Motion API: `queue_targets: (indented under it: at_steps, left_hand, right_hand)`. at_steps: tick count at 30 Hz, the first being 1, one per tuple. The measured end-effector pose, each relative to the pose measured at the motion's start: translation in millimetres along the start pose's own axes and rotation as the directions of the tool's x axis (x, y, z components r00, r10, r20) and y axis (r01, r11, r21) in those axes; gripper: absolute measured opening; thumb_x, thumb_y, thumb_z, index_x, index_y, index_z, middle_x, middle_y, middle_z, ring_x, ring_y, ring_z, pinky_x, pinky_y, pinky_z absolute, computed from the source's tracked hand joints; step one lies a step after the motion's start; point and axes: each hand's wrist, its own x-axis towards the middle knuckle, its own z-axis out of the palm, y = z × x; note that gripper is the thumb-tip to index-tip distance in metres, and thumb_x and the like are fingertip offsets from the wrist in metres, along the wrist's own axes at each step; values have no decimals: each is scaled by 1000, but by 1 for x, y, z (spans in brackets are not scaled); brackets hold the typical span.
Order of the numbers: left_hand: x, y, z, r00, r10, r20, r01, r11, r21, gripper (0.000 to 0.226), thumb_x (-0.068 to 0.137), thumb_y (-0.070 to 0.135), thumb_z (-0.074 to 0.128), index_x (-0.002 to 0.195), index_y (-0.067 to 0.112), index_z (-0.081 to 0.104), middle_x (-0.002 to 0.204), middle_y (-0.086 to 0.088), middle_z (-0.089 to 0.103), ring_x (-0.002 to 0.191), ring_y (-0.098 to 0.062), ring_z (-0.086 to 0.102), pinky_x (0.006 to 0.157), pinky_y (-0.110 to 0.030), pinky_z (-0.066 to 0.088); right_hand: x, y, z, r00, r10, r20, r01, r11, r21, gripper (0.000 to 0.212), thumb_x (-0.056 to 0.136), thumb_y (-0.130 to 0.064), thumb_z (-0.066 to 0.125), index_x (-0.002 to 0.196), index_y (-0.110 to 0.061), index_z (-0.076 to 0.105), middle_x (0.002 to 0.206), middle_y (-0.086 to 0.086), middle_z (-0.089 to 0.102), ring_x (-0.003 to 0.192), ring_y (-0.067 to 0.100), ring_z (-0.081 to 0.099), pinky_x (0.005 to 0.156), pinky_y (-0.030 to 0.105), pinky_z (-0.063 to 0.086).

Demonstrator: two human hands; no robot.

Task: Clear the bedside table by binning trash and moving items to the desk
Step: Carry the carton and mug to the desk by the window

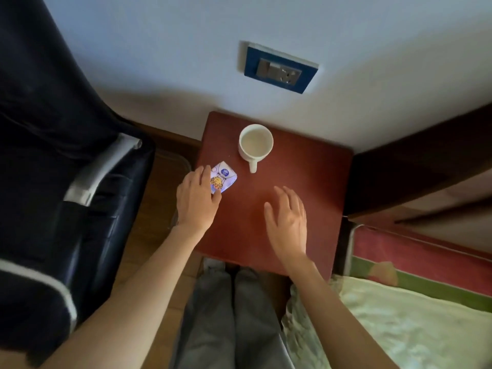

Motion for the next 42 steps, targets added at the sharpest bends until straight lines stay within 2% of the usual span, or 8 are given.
queue_targets:
  at_steps: [7, 13, 18, 21, 25, 29, 35, 42]
  left_hand:
    - [29, -10, 44, 996, 89, 11, -89, 996, 0, 68, 84, 33, 66, 141, 11, 37, 137, -11, 49, 125, -29, 45, 99, -41, 41]
    - [26, -11, 44, 999, -14, -39, 8, 990, -138, 74, 70, 26, 81, 133, 12, 46, 118, -12, 55, 104, -31, 53, 80, -42, 48]
    - [21, -16, 42, 995, -86, -51, 60, 923, -379, 46, 77, 10, 69, 121, 13, 55, 108, -8, 55, 93, -24, 55, 65, -35, 44]
    - [20, -20, 38, 991, -121, -53, 78, 861, -502, 37, 77, 8, 65, 114, 14, 61, 99, -4, 57, 81, -17, 54, 62, -27, 38]
    - [17, -25, 33, 993, -75, -91, 7, 808, -589, 32, 75, 5, 65, 104, 17, 66, 90, -2, 61, 74, -18, 60, 61, -35, 50]
    - [14, -25, 25, 987, -84, -137, -21, 779, -627, 29, 76, 3, 63, 101, 16, 69, 88, -3, 63, 73, -16, 59, 60, -36, 51]
    - [12, -26, 4, 981, -75, -179, -61, 754, -654, 28, 79, 4, 64, 105, 14, 68, 91, -5, 64, 77, -14, 60, 59, -30, 52]
    - [-26, -25, -71, 979, -118, -169, -24, 749, -662, 28, 78, 6, 64, 103, 17, 68, 92, -3, 64, 78, -16, 60, 67, -31, 51]
  right_hand:
    - [36, 1, 37, 998, 23, -58, -21, 999, 38, 40, 91, -23, 55, 126, -6, 54, 129, 15, 56, 122, 30, 49, 104, 43, 40]
    - [48, -10, 47, 999, 19, -28, -17, 996, 84, 45, 90, -32, 56, 127, -6, 54, 130, 12, 55, 123, 28, 48, 102, 42, 42]
    - [62, -24, 52, 986, 164, -14, -157, 962, 224, 39, 87, -32, 63, 120, -11, 57, 123, 2, 57, 115, 20, 50, 90, 35, 45]
    - [71, -31, 55, 956, 293, -21, -280, 930, 237, 37, 85, -36, 65, 115, -14, 59, 116, -2, 58, 108, 17, 52, 76, 27, 39]
    - [77, -40, 59, 926, 370, -79, -344, 910, 231, 21, 81, -34, 66, 94, -17, 64, 94, -7, 62, 89, 16, 57, 67, 28, 37]
    - [84, -40, 58, 857, 494, -147, -433, 844, 317, 15, 82, -32, 66, 88, -18, 66, 85, -3, 67, 78, 17, 60, 65, 28, 35]
    - [94, -40, 34, 884, 394, -254, -313, 899, 306, 17, 83, -33, 66, 85, -16, 68, 78, -1, 67, 73, 17, 60, 64, 29, 38]
    - [46, -66, -39, 957, 245, -155, -218, 961, 171, 12, 84, -28, 64, 88, -17, 65, 83, -4, 65, 73, 14, 54, 62, 28, 33]
